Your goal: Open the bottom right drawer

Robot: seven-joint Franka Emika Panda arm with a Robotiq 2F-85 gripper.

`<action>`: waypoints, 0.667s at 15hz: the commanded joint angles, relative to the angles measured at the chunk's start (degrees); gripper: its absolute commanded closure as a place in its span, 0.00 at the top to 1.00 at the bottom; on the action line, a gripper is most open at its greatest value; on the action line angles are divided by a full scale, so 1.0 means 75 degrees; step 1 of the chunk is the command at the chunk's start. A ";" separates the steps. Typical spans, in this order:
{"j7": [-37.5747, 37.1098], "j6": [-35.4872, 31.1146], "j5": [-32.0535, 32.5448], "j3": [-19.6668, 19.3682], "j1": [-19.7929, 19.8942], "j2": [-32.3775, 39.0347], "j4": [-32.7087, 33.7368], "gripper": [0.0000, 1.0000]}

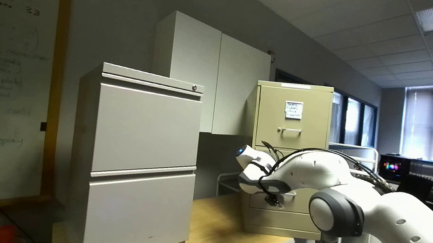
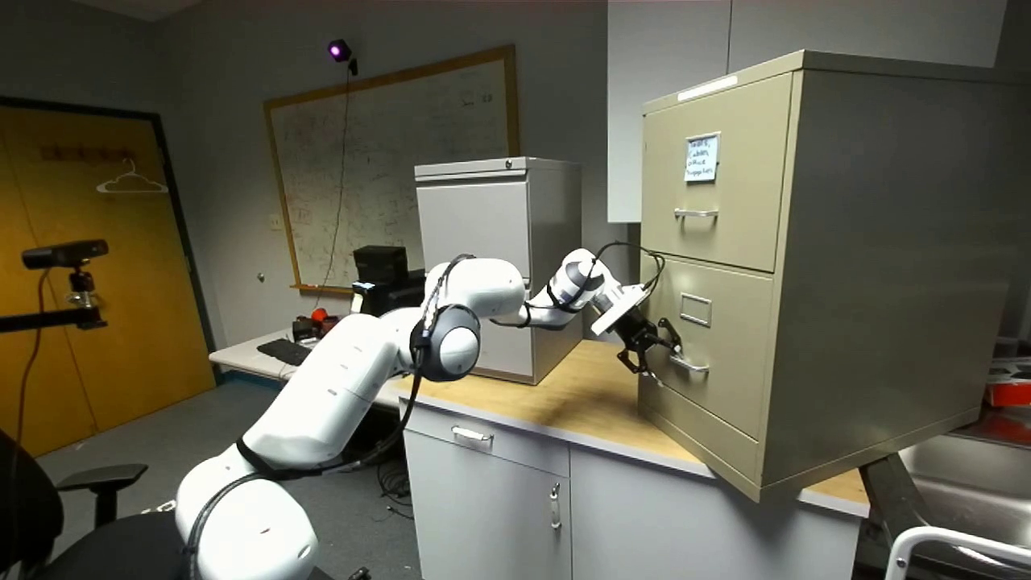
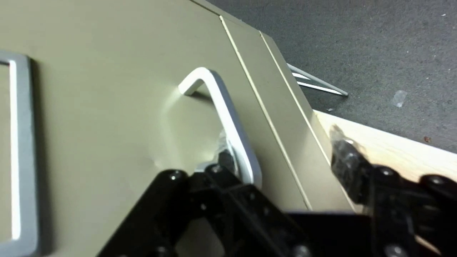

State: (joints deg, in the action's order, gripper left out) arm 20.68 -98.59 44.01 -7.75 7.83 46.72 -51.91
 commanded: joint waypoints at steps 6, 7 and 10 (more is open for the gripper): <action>0.1088 0.1011 -0.0058 -0.0104 0.0080 0.1273 0.1741 0.05; 0.0847 0.1076 0.0140 -0.0247 0.0018 0.1460 0.1860 0.07; 0.0005 0.1278 0.0646 -0.0846 -0.0275 0.1952 0.2004 0.02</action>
State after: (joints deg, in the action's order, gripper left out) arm 22.86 -93.83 48.11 -11.33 6.05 54.17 -40.69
